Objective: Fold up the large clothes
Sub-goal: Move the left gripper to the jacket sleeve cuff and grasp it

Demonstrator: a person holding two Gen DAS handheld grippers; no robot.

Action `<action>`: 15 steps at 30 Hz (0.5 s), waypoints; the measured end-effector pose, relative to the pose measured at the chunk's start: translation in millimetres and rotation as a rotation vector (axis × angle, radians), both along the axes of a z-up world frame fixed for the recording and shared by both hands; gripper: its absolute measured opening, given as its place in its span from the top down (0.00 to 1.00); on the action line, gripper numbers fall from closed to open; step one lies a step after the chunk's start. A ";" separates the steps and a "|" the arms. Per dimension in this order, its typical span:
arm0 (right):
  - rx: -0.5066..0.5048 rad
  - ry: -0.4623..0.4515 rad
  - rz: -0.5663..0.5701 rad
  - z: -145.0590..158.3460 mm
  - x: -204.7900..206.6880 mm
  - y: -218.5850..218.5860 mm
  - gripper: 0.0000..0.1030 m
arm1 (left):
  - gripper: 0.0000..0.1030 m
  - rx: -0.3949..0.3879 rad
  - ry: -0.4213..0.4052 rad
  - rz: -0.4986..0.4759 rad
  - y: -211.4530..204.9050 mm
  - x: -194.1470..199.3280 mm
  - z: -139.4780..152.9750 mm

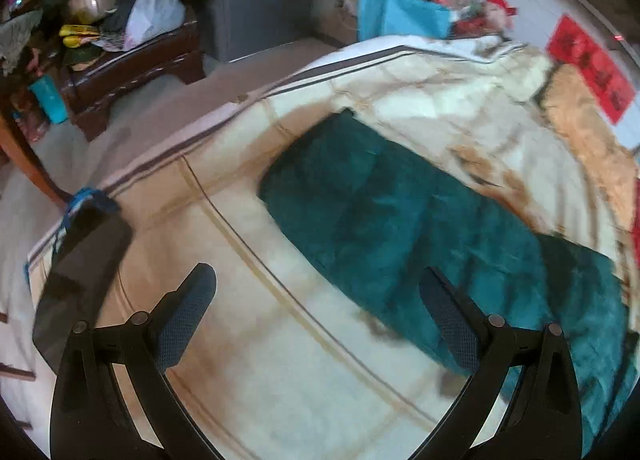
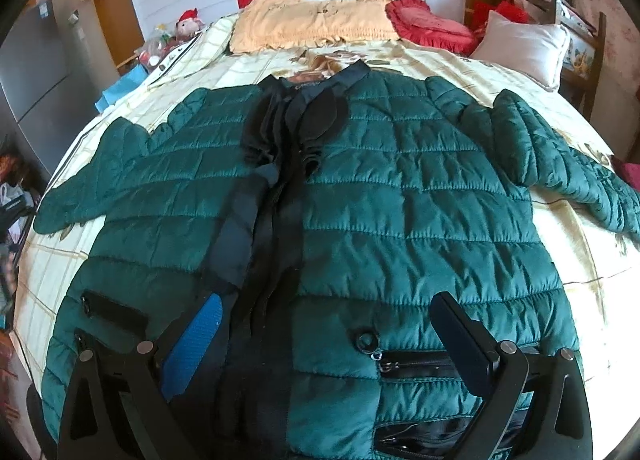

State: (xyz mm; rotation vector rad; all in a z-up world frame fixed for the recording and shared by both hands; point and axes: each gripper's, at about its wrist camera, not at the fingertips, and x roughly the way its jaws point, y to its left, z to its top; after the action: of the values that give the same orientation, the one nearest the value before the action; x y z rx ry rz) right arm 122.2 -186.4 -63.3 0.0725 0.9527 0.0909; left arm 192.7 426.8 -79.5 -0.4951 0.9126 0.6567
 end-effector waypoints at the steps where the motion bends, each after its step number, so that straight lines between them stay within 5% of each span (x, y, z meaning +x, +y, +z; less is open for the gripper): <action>1: 0.001 0.003 0.000 0.4 -0.1 0.7 0.00 | 0.01 0.009 0.016 0.029 8.3 4.9 -3.1; 6: 0.000 0.005 0.005 0.9 2.4 3.5 0.00 | 0.01 -0.100 -0.070 0.146 42.2 6.4 -15.2; 10: 0.012 0.032 0.007 -0.2 7.7 5.4 0.00 | 0.01 -0.162 -0.064 0.161 49.0 14.2 -26.4; 15: 0.008 0.048 0.015 -2.7 11.3 9.8 0.00 | 0.03 -0.098 -0.074 0.146 39.9 18.9 -23.8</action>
State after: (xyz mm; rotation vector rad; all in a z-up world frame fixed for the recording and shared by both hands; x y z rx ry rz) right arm 133.5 -176.6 -66.0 0.0750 1.0009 0.1067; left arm 211.6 466.8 -103.3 -0.6740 0.8466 0.7231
